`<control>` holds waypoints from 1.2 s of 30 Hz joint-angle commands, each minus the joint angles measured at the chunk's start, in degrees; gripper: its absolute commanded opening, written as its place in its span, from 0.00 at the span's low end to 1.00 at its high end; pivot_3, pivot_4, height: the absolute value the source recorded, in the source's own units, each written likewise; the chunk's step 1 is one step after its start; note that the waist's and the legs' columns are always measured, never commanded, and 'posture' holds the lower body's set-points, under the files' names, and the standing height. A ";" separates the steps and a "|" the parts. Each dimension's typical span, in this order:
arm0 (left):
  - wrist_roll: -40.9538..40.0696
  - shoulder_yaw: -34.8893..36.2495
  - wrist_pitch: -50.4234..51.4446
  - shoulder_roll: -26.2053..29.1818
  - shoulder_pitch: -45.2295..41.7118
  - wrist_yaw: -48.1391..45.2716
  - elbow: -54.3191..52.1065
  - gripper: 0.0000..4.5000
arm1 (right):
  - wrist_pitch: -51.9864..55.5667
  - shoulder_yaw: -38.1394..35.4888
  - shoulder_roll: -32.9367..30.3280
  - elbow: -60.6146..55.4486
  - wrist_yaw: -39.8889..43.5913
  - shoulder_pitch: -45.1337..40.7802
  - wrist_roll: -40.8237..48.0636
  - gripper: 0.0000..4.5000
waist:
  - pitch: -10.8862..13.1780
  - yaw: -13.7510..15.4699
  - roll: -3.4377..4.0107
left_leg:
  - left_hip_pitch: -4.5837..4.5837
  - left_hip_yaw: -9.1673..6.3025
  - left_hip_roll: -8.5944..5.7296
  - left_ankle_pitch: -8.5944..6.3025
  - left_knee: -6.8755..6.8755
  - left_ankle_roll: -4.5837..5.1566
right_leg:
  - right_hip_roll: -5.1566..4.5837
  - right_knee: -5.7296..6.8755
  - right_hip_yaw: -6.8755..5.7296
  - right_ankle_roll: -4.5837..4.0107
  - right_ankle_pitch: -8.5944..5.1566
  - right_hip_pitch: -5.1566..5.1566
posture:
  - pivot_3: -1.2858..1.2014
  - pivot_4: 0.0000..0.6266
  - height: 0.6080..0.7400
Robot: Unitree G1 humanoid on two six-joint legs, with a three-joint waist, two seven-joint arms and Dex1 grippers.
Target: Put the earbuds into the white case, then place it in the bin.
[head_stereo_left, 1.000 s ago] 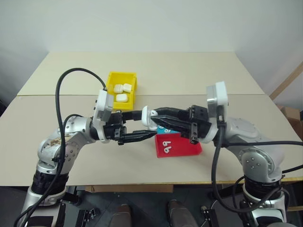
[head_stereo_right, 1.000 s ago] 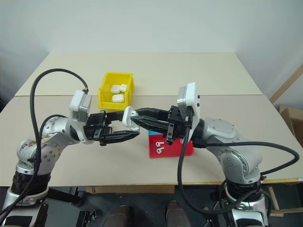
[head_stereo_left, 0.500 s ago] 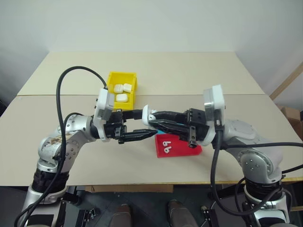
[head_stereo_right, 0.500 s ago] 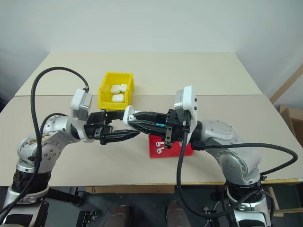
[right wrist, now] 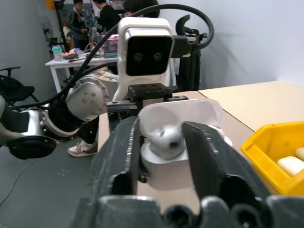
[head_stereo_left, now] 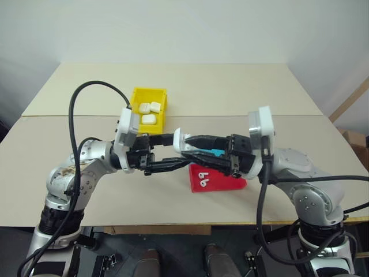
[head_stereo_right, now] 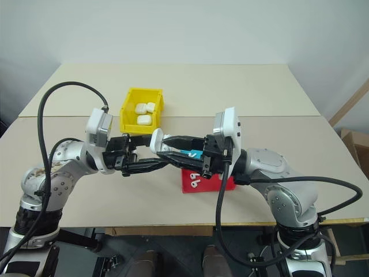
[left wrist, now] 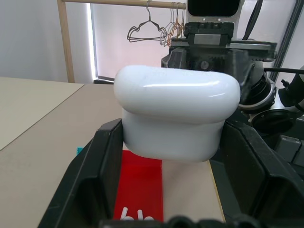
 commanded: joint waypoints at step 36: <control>1.26 0.10 -2.13 -0.99 -2.91 -2.19 1.54 0.62 | -2.94 -9.14 -13.16 6.70 11.24 -2.28 4.09 0.68 | 0.01 1.03 -0.02 | -0.05 0.01 -0.01 0.00 0.00 0.00 | -0.01 -0.09 -0.01 0.00 0.00 0.01 | 0.52 0.24 1.00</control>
